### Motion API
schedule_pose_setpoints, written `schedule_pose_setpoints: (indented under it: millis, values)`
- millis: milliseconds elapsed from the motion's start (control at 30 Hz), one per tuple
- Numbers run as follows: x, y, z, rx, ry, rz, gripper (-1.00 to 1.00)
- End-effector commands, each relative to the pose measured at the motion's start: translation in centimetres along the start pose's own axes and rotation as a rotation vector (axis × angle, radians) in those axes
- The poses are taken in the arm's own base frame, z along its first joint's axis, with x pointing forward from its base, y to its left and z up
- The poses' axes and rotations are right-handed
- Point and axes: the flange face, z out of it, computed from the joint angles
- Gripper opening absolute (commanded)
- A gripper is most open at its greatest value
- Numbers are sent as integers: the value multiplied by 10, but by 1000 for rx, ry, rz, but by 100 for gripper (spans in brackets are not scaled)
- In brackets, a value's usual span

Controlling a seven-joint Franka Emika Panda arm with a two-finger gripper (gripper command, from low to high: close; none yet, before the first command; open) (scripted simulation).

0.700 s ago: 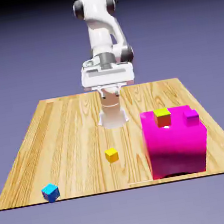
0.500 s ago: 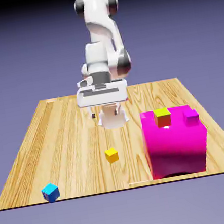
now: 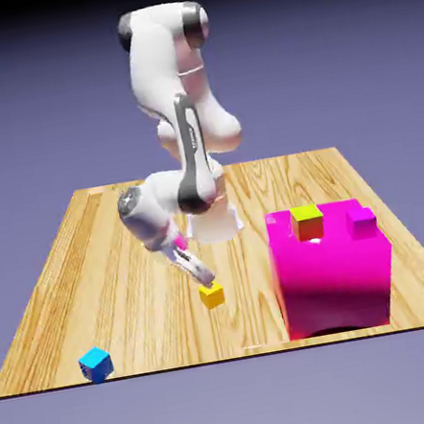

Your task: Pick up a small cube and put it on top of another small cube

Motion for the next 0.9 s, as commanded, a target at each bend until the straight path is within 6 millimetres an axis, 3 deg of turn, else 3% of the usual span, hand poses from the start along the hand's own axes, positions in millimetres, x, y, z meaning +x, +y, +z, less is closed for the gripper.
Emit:
schedule_pose_setpoints:
  millis: [0,100,133,167,200,367,500,600,700,833,867]
  values:
    - [1,-2,13,0,-1,0,0]
    - [5,-4,52,0,1,1,0]
    - [6,-4,55,0,1,1,0]
    - [6,-4,55,0,1,1,-100]
    - [6,-4,55,0,1,1,-100]
    - [-1,2,-10,0,1,0,-100]
    - [-83,-16,-62,13,-8,8,-100]
    - [-155,-14,-98,14,-12,5,-100]
    - [-230,4,-131,7,-9,-5,-100]
    - [-328,53,-169,-10,10,-26,-100]
    - [-335,58,-171,-11,12,-28,-100]
